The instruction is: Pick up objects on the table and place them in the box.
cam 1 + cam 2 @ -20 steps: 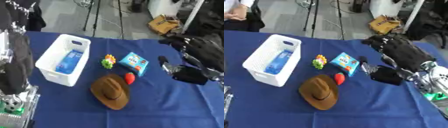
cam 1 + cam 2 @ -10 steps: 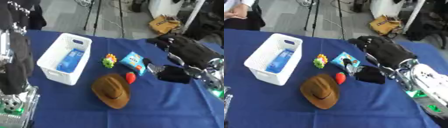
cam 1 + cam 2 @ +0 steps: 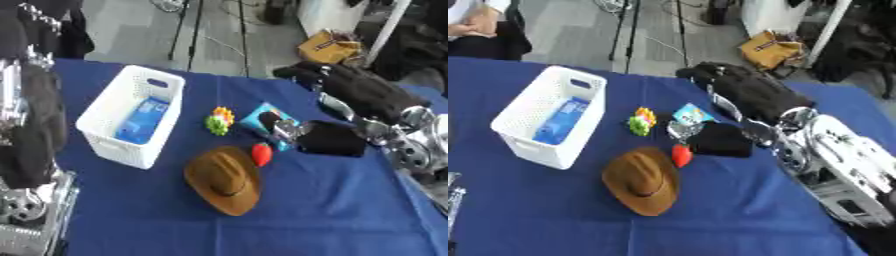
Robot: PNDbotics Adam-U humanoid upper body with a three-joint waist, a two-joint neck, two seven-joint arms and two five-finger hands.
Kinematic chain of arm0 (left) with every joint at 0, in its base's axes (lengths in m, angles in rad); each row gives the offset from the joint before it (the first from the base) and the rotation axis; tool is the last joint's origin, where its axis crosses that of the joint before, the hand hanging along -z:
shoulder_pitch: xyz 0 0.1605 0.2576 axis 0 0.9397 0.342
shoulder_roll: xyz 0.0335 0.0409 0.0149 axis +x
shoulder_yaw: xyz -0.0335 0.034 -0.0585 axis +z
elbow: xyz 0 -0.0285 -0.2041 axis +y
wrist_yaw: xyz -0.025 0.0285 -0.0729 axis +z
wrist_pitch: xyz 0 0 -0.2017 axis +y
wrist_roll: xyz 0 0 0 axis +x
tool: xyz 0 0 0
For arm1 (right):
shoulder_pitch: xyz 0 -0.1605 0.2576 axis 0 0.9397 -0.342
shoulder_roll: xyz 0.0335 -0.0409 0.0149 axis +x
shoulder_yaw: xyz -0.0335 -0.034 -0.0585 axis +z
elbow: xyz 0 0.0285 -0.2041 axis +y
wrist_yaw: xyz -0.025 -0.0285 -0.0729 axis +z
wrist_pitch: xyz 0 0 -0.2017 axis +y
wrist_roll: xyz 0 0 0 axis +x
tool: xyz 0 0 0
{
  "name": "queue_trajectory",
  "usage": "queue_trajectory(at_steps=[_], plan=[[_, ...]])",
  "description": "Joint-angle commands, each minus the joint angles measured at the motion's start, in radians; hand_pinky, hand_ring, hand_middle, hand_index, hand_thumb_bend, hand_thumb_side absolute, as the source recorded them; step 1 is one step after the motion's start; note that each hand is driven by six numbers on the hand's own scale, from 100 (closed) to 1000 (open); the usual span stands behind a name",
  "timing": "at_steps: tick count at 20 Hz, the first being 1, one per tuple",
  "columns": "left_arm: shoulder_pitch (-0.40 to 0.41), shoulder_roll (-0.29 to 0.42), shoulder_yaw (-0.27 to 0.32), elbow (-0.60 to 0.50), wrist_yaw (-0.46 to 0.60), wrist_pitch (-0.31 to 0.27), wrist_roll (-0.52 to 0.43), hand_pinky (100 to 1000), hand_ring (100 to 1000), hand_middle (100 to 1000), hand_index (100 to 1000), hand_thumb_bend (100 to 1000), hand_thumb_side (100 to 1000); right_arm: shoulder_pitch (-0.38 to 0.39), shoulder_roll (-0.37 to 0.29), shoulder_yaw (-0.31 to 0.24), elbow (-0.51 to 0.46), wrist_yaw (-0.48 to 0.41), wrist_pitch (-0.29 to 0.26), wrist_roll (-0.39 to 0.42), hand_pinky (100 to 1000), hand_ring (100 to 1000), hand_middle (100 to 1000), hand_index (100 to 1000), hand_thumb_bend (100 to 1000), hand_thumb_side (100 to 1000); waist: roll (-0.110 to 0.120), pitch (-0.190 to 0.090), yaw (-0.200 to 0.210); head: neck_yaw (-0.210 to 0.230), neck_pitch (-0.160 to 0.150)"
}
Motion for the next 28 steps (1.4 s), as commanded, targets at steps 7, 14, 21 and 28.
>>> queue_trajectory(at_steps=[7, 14, 21, 28], plan=[[-0.006, -0.003, -0.005, -0.016, 0.011, 0.001, -0.008, 903, 894, 865, 856, 100, 1000, -0.037, 0.03, 0.012, -0.016, -0.008, 0.024, 0.081, 822, 930, 890, 1000, 411, 1000, -0.001, -0.023, 0.005, -0.013, 0.014], [-0.005, -0.003, -0.006, -0.016, 0.015, 0.002, -0.01, 903, 892, 861, 849, 100, 1000, -0.041, 0.093, 0.008, -0.005, 0.051, 0.085, 0.12, 814, 932, 881, 1000, 386, 1000, -0.002, -0.022, 0.007, -0.018, 0.015], [-0.002, -0.01, -0.009, -0.016, 0.018, 0.0, -0.012, 904, 892, 858, 844, 100, 1000, -0.046, 0.176, 0.011, 0.077, 0.141, 0.099, 0.117, 810, 936, 880, 1000, 379, 1000, -0.002, -0.025, 0.013, -0.025, 0.026], [0.002, -0.013, -0.011, -0.016, 0.022, -0.003, -0.014, 904, 892, 858, 843, 100, 1000, -0.029, 0.273, -0.026, 0.16, 0.204, 0.105, 0.091, 804, 941, 877, 1000, 374, 1000, -0.005, -0.026, 0.015, -0.022, 0.029]])
